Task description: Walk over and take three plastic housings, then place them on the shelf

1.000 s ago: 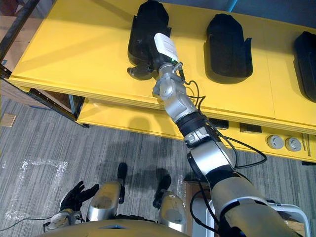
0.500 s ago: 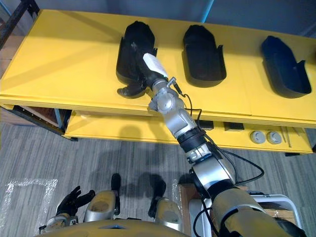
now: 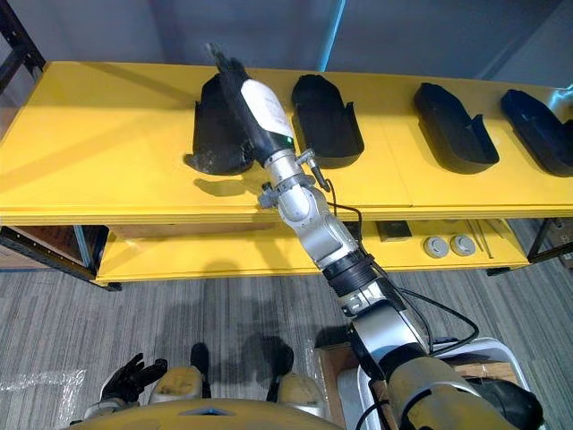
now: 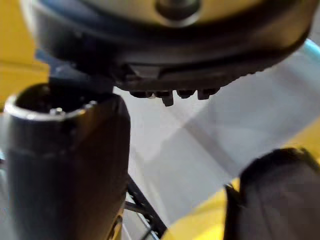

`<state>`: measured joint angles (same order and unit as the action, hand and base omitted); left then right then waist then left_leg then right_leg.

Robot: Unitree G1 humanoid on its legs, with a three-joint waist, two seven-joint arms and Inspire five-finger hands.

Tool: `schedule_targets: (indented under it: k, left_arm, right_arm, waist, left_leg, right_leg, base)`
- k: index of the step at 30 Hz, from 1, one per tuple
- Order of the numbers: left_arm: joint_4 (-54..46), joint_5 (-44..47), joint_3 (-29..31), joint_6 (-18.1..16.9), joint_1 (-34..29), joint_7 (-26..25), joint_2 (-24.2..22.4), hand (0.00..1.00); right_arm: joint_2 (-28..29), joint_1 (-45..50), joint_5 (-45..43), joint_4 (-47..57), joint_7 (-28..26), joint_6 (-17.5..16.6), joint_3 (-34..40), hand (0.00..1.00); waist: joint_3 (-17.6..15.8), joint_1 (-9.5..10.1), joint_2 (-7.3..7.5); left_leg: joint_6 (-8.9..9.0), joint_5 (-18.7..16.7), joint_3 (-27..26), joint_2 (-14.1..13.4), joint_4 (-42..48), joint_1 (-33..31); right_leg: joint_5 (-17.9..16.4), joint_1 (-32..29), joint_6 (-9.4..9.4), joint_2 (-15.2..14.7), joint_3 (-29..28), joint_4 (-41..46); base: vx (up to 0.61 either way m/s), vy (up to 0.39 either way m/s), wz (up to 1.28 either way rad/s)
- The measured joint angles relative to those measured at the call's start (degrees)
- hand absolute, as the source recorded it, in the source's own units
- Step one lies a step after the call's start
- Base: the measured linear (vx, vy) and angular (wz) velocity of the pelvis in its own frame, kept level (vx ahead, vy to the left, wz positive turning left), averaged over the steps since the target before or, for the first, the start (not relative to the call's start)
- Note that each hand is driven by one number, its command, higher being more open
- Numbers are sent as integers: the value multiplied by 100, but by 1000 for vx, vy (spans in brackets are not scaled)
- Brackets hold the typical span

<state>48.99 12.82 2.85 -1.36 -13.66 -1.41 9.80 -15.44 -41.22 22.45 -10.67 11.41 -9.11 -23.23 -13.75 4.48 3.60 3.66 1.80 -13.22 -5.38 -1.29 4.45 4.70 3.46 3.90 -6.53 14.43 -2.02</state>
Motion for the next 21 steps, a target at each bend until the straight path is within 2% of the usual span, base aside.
schedule_targets:
  k: [2, 6, 7, 8, 10, 14, 16, 21]
  left_arm:
    - [78, -1, -1, 0, 0, 10, -2, 100]
    - [184, -5, 5, -6, 7, 14, -4, 100]
    - [199, -12, 18, -7, 12, 15, -9, 100]
    - [223, -22, 40, -6, 14, 16, -17, 100]
    - [236, -22, 49, -2, 12, 15, -17, 100]
    - [342, -48, 97, -5, 3, 14, -23, 100]
    - [364, -49, 169, -6, -21, 15, -37, 100]
    - [465, -51, 217, -118, -28, 23, -50, 100]
  right_arm:
    - [19, -1, 193, 83, 170, -173, -25, 100]
    - [57, -1, 177, 247, 255, -229, -162, 100]
    - [57, -2, 115, 338, 138, -87, -182, 100]
    - [56, -2, -107, 531, -169, 304, -217, 100]
    - [53, 0, -426, 652, -583, 775, -223, 100]
    - [-93, 440, -1397, 1016, -1056, 1417, -208, 100]
    - [-221, 800, -1812, 1373, -1282, 1621, -187, 100]
    - [-599, 1953, -2616, 2084, -1669, 1728, 275, 100]
  waist:
    - [131, -2, 0]
    - [245, -11, -1]
    - [250, -15, -2]
    - [268, -21, -1]
    - [291, -27, 3]
    - [420, -57, 24]
    - [432, -153, 36]
    - [446, -279, 42]
  left_leg:
    - [7, -5, 2, -13, -1, 1]
    - [19, -2, 27, -20, 1, 23]
    - [19, -2, 35, -22, 0, 23]
    - [25, 1, 37, -23, -18, 21]
    - [32, 18, 14, -25, -43, 21]
    - [36, 57, -76, -23, -138, 25]
    - [36, 58, -128, -21, -169, 36]
    - [38, 31, -249, -21, -199, 104]
  right_leg:
    - [1, 10, -3, 19, 3, -19]
    - [6, 58, -13, 51, 25, -41]
    - [8, 66, -15, 53, 35, -48]
    - [12, 67, -20, 59, 46, -59]
    - [16, 62, -26, 63, 45, -77]
    - [39, -13, -23, 69, -27, -98]
    - [48, -47, -16, 69, -77, -99]
    - [62, -83, -5, 73, -224, -97]
  base:
    - [0, 0, 0]
    - [-5, -1, 1]
    - [-34, -3, 5]
    - [-21, -1, 4]
    - [0, 0, 0]
    - [5, 2, -7]
    - [22, 5, -14]
    - [24, 9, -16]
